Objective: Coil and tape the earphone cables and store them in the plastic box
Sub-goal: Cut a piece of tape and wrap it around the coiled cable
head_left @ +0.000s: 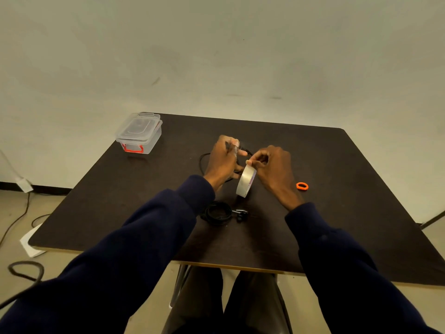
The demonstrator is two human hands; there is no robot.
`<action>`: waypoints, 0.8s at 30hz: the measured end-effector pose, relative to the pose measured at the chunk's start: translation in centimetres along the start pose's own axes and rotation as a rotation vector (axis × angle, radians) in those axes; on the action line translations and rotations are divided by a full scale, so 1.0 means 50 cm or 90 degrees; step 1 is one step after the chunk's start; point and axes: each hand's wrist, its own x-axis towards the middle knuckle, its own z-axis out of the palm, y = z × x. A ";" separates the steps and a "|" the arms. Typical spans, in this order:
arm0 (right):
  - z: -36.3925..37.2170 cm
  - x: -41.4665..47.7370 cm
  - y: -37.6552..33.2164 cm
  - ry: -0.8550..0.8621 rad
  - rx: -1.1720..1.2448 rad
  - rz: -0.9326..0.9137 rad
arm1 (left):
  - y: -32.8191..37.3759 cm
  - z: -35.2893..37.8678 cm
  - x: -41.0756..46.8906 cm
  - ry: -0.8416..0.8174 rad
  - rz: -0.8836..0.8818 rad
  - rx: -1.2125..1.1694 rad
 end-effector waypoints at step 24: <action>-0.011 -0.046 -0.009 0.183 0.145 -0.230 | -0.014 0.023 0.059 0.262 -0.049 -0.063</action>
